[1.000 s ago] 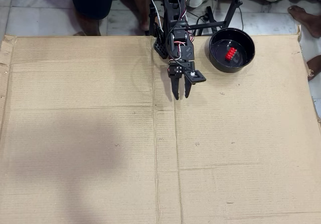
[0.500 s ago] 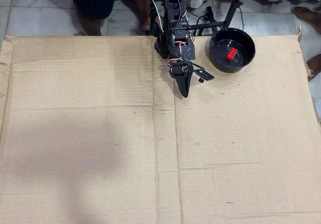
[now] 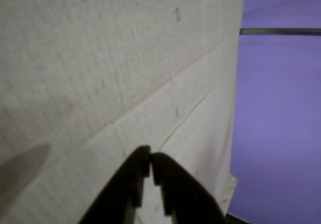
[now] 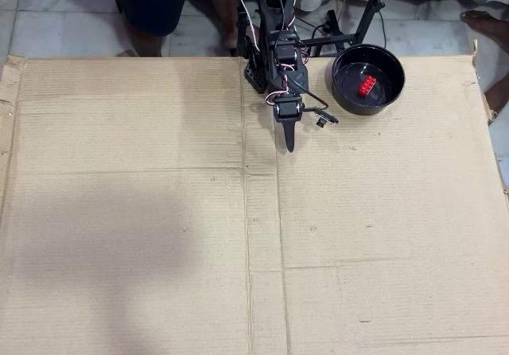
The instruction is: Grasp a lego block and put it in the bin.
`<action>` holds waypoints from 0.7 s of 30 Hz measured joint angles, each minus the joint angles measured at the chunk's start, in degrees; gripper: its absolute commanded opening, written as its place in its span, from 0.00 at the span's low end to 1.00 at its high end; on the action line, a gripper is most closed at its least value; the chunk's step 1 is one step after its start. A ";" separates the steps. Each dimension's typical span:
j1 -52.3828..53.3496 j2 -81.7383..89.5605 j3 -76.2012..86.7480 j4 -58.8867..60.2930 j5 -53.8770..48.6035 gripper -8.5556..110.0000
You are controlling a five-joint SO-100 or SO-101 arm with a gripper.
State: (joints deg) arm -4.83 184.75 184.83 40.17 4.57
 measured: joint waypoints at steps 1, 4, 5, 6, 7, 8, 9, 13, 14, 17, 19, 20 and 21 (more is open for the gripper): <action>0.00 1.93 0.00 2.72 0.00 0.07; 0.00 8.26 0.00 10.81 0.09 0.07; 0.00 9.58 0.00 13.01 0.09 0.07; 0.00 10.28 0.00 14.15 0.09 0.07; 0.00 10.46 0.00 14.77 0.09 0.07; 0.00 10.46 0.00 15.21 0.09 0.07; 0.00 10.46 0.00 15.47 0.09 0.07; 0.00 10.46 0.00 15.64 0.00 0.07; 0.00 10.46 0.00 15.64 0.00 0.07; 0.00 10.46 0.00 15.64 0.00 0.07; 0.00 10.46 0.00 15.64 0.00 0.07; 0.00 10.46 0.00 15.64 0.00 0.07; 0.00 10.46 0.00 15.64 0.00 0.07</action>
State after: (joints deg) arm -4.83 195.21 184.83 55.81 4.57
